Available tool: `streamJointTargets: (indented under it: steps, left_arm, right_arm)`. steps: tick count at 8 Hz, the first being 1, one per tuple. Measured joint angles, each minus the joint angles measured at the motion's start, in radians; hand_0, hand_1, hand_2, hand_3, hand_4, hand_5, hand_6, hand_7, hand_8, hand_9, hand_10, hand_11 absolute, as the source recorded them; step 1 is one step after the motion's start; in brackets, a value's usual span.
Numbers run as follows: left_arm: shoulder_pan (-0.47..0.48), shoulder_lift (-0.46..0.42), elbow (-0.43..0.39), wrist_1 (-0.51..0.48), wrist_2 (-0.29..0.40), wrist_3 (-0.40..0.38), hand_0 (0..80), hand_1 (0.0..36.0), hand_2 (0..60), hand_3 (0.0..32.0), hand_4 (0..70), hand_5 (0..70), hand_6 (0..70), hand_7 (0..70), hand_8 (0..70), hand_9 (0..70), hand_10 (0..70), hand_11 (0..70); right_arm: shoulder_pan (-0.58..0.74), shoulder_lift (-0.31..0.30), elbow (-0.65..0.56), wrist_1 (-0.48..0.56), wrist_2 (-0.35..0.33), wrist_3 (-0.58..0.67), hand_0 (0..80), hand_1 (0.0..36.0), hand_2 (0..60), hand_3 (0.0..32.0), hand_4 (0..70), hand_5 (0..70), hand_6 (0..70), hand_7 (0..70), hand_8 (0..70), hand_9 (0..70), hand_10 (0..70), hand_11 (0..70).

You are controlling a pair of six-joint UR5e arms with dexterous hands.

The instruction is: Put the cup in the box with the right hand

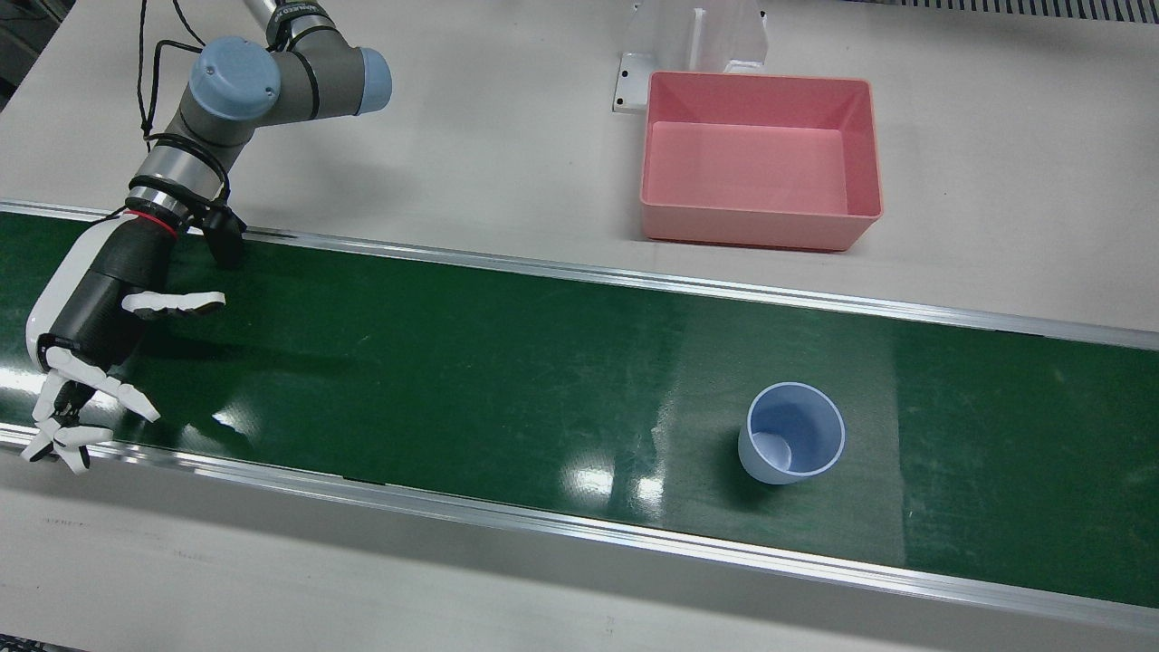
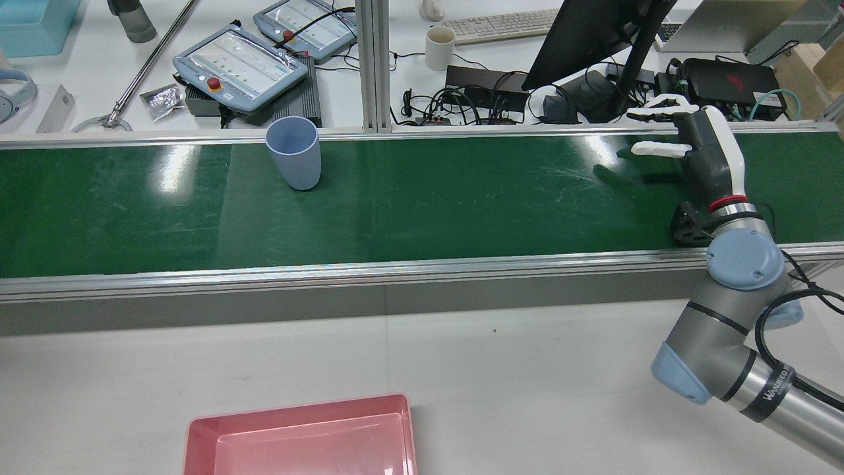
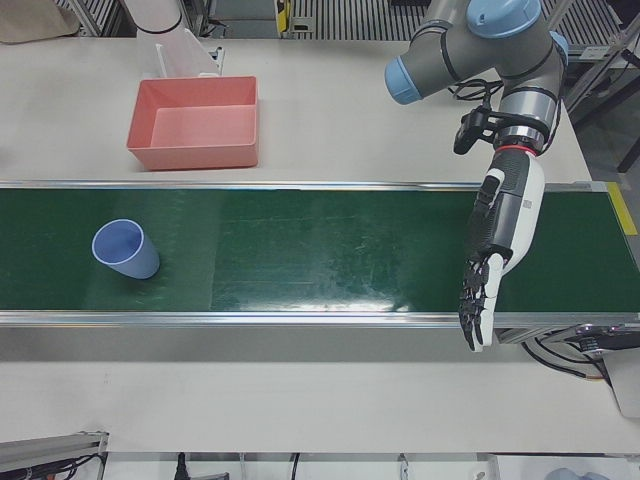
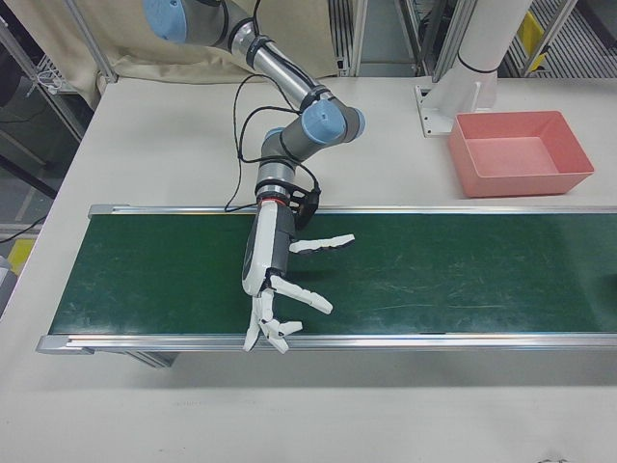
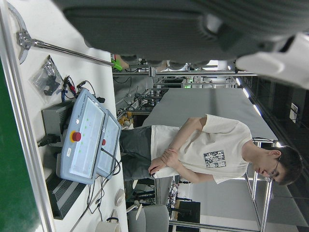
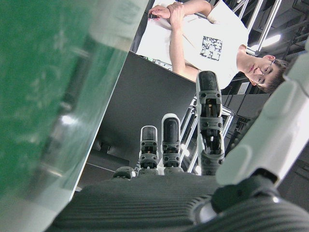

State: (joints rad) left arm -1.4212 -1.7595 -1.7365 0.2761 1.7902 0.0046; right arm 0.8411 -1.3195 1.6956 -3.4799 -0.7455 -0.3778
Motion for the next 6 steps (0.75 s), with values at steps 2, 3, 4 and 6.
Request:
streamJointTargets:
  steps: [2,3,4,6]
  left_arm:
    - [-0.001,0.000,0.000,0.000,0.000,0.000,0.0,0.0,0.0,0.0,0.0,0.0,0.0,0.0,0.0,0.0,0.0,0.0]
    - [0.000,0.000,0.000,0.000,0.000,0.000,0.0,0.0,0.0,0.0,0.0,0.0,0.0,0.0,0.0,0.0,0.0,0.0]
    - [0.000,0.000,0.000,0.000,0.000,0.000,0.0,0.0,0.0,0.0,0.0,0.0,0.0,0.0,0.0,0.0,0.0,0.0]
    - [0.001,-0.001,0.000,0.000,0.000,0.000,0.0,0.0,0.0,0.0,0.0,0.0,0.0,0.0,0.0,0.0,0.0,0.0]
  right_arm:
    - [0.000,0.000,0.000,0.000,0.000,0.000,44.1,0.0,0.0,0.0,70.0,0.0,10.6,55.2,11.3,24.0,1.1,0.8]
    - [0.000,0.000,0.001,0.000,0.000,0.000,44.0,0.0,0.0,0.0,70.0,0.0,10.7,55.7,11.3,24.1,1.2,0.9]
    - [-0.001,0.000,0.001,0.000,0.000,0.000,44.1,0.0,0.0,0.0,70.0,0.0,10.7,56.0,11.3,24.1,1.3,1.1]
    - [-0.002,0.000,0.001,-0.001,0.000,0.000,43.9,0.0,0.0,0.0,70.0,0.0,10.6,55.5,11.3,24.0,1.0,0.7]
